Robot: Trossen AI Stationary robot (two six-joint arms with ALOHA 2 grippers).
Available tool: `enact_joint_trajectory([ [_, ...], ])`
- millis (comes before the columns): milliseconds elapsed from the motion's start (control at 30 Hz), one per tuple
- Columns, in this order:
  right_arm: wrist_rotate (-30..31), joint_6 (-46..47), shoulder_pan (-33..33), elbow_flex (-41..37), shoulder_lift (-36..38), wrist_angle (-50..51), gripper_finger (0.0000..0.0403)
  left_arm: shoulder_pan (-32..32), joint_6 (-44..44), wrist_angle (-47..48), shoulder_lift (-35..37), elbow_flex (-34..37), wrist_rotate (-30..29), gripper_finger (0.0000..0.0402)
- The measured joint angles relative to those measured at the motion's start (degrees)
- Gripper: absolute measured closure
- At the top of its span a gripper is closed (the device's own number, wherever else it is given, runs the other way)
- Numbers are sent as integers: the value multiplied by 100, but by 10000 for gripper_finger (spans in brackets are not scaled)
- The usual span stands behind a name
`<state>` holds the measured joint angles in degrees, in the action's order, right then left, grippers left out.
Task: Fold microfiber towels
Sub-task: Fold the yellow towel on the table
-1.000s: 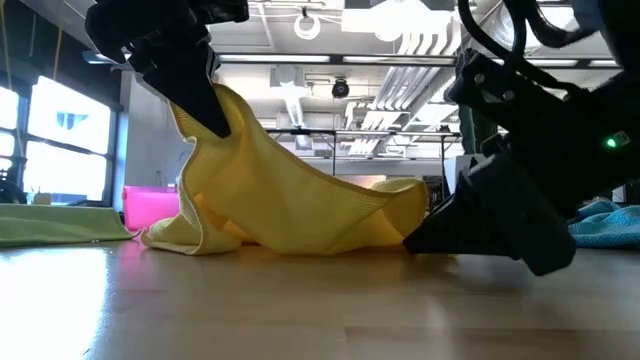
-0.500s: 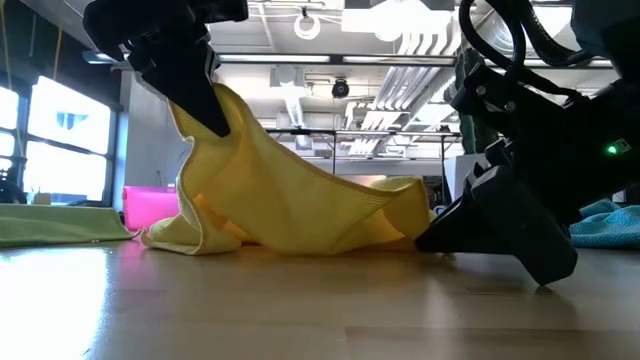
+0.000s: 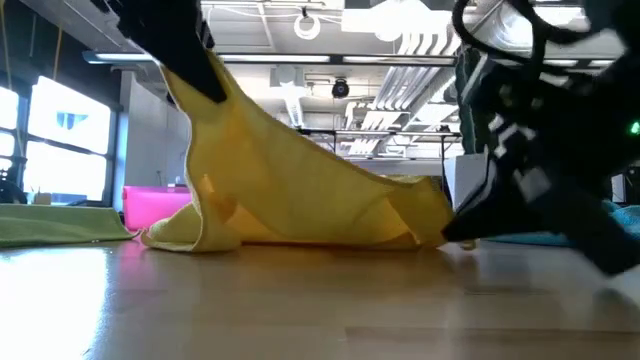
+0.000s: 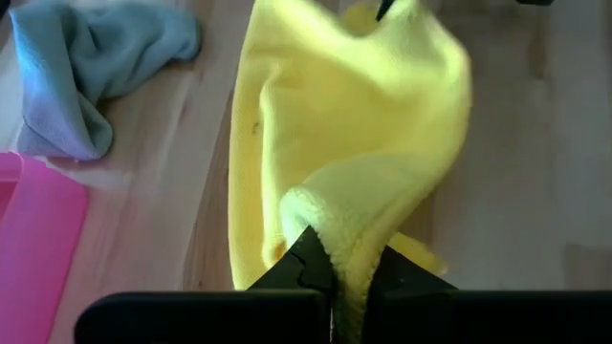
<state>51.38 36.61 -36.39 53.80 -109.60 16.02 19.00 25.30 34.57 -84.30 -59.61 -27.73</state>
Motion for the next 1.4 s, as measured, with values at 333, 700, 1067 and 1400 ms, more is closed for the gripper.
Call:
enact_joint_trajectory([
  [333,-384,-208,204,898,1706,2364,402,63,-443,685,689,-653,-39,401],
  [700,-576,-1309,508,2340,2385,3992,403,66,-1375,1945,761,-1600,-424,401],
  [1067,11,-2147,1145,3619,2380,5356,403,-315,-1647,3060,763,-2501,-545,401],
  [1400,463,-2475,2044,3710,2380,5901,403,-902,-2639,3126,761,-2658,-1257,401],
])
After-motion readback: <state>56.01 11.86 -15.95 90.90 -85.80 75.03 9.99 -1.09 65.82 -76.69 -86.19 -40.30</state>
